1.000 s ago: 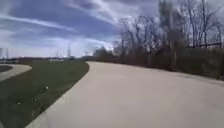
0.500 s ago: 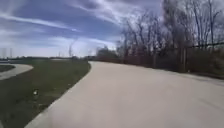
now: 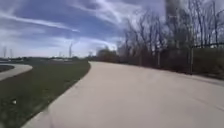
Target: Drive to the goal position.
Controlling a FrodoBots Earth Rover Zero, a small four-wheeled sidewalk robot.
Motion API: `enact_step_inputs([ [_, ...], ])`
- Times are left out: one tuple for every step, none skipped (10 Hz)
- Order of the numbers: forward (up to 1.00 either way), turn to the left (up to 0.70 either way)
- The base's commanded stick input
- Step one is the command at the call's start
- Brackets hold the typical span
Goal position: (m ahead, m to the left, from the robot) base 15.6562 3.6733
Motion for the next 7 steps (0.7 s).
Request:
enact_step_inputs([
  [1.0,0.01],
  [1.0,0.01],
  [1.0,0.01],
  [1.0,0.05],
  [1.0,0.22],
  [1.0,0.3],
  [1.0,0.26],
])
